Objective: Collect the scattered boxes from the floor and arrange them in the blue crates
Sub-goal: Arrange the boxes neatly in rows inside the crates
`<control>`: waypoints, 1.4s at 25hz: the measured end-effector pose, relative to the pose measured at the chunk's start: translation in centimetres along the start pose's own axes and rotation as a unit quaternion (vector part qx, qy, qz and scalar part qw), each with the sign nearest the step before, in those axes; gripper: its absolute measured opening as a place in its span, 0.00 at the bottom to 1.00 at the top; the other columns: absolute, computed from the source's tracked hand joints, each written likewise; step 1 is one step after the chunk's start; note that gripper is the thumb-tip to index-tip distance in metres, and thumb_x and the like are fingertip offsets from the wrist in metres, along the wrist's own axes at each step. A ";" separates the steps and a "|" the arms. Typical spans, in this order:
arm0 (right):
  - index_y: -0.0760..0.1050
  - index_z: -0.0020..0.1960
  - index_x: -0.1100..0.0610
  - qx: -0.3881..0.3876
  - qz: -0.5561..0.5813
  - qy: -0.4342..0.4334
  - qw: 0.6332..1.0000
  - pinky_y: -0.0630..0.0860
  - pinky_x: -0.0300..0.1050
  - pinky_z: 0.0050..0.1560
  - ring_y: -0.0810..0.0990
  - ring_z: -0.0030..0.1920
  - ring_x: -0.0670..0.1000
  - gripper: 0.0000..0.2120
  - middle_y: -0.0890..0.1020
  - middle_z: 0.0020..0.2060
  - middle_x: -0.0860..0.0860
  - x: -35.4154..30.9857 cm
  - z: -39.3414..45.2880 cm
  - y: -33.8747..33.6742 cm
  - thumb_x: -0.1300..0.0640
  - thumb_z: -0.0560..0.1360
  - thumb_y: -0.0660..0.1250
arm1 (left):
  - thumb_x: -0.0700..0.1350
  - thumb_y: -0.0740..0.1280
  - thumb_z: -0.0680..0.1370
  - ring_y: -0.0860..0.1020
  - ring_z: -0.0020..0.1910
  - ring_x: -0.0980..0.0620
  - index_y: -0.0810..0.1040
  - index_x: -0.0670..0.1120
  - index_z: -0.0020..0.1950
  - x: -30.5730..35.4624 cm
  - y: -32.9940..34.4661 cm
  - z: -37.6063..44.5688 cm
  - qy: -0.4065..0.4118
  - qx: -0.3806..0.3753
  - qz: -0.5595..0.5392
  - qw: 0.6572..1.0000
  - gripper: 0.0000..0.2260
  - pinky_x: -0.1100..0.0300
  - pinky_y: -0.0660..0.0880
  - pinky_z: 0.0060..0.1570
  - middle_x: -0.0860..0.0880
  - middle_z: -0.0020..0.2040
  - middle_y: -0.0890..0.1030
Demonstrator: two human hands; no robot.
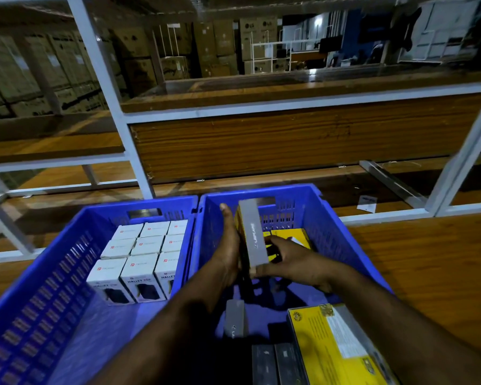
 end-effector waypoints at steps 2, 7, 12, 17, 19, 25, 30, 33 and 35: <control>0.73 0.61 0.51 0.025 0.021 0.013 0.999 0.82 0.46 0.40 0.84 0.45 0.51 0.17 0.83 0.49 0.51 0.2 0.0 -0.5 0.63 0.74 0.70 | 0.73 0.55 0.75 0.78 0.63 0.42 0.71 0.46 0.73 -0.3 -0.1 0.9 0.007 0.006 0.040 0.999 0.38 0.48 0.76 0.59 0.42 0.68 0.77; 0.73 0.52 0.60 0.180 0.162 0.120 0.963 0.84 0.50 0.42 0.82 0.41 0.56 0.05 0.80 0.46 0.56 2.5 0.7 -5.7 0.65 0.77 0.61 | 0.45 0.66 0.81 0.82 0.34 0.55 0.78 0.43 0.52 -1.8 -0.2 1.2 -0.029 -0.004 0.093 0.995 0.06 0.62 0.78 0.31 0.47 0.41 0.84; 0.73 0.53 0.64 0.275 0.042 0.163 0.947 0.82 0.53 0.46 0.81 0.46 0.62 0.07 0.78 0.49 0.63 4.3 1.1 -8.8 0.60 0.79 0.60 | 0.35 0.65 0.80 0.82 0.44 0.48 0.77 0.44 0.50 -2.7 2.8 0.9 -0.082 -0.050 0.013 0.995 0.05 0.50 0.83 0.41 0.46 0.47 0.83; 0.78 0.57 0.63 0.446 -0.246 0.023 0.860 0.73 0.50 0.53 0.77 0.58 0.63 0.13 0.80 0.57 0.63 0.7 -0.6 -10.7 0.58 0.76 0.63 | 0.31 0.63 0.80 0.77 0.41 0.50 0.73 0.43 0.47 -3.2 4.0 3.2 -0.049 0.025 0.053 0.997 0.08 0.47 0.81 0.42 0.47 0.44 0.77; 0.77 0.62 0.61 0.507 -0.227 0.008 0.832 0.73 0.51 0.55 0.77 0.59 0.63 0.16 0.79 0.59 0.61 0.2 -1.4 -11.5 0.58 0.77 0.63 | 0.31 0.64 0.80 0.78 0.39 0.50 0.74 0.42 0.49 -4.0 4.8 4.2 -0.053 0.029 0.074 0.995 0.07 0.50 0.82 0.38 0.46 0.43 0.77; 0.79 0.62 0.58 0.547 -0.200 0.015 0.813 0.74 0.49 0.54 0.77 0.59 0.60 0.15 0.79 0.58 0.58 0.9 -1.9 -12.3 0.59 0.76 0.64 | 0.30 0.72 0.71 0.81 0.28 0.52 0.74 0.45 0.42 -6.9 6.5 6.2 0.004 0.110 0.208 0.972 0.12 0.56 0.81 0.28 0.44 0.35 0.81; 0.80 0.59 0.56 0.548 -0.184 0.011 0.816 0.73 0.47 0.53 0.78 0.58 0.58 0.14 0.80 0.56 0.57 0.9 -1.9 -12.0 0.59 0.75 0.64 | 0.45 0.75 0.71 0.77 0.64 0.45 0.75 0.46 0.66 -7.5 6.0 7.5 0.078 0.168 0.469 0.864 0.24 0.57 0.73 0.58 0.47 0.63 0.80; 0.80 0.58 0.57 0.545 -0.179 0.009 0.819 0.73 0.47 0.53 0.78 0.57 0.58 0.13 0.80 0.56 0.57 1.0 -1.8 -11.8 0.59 0.75 0.64 | 0.45 0.74 0.73 0.76 0.65 0.47 0.75 0.46 0.66 -7.3 6.7 7.7 0.108 0.179 0.458 0.864 0.22 0.58 0.71 0.60 0.47 0.64 0.79; 0.80 0.58 0.57 0.532 -0.187 0.014 0.826 0.72 0.46 0.52 0.78 0.57 0.57 0.12 0.80 0.56 0.56 0.9 -1.7 -11.5 0.59 0.76 0.64 | 0.46 0.74 0.73 0.76 0.65 0.47 0.75 0.45 0.66 -7.1 6.9 7.6 0.106 0.178 0.455 0.866 0.22 0.58 0.71 0.60 0.47 0.64 0.79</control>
Point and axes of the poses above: each hand's wrist, its own z-axis towards the middle knuckle, its own y-axis out of the palm, x = y × z, the point moved 5 cm from there along z, towards the middle knuckle
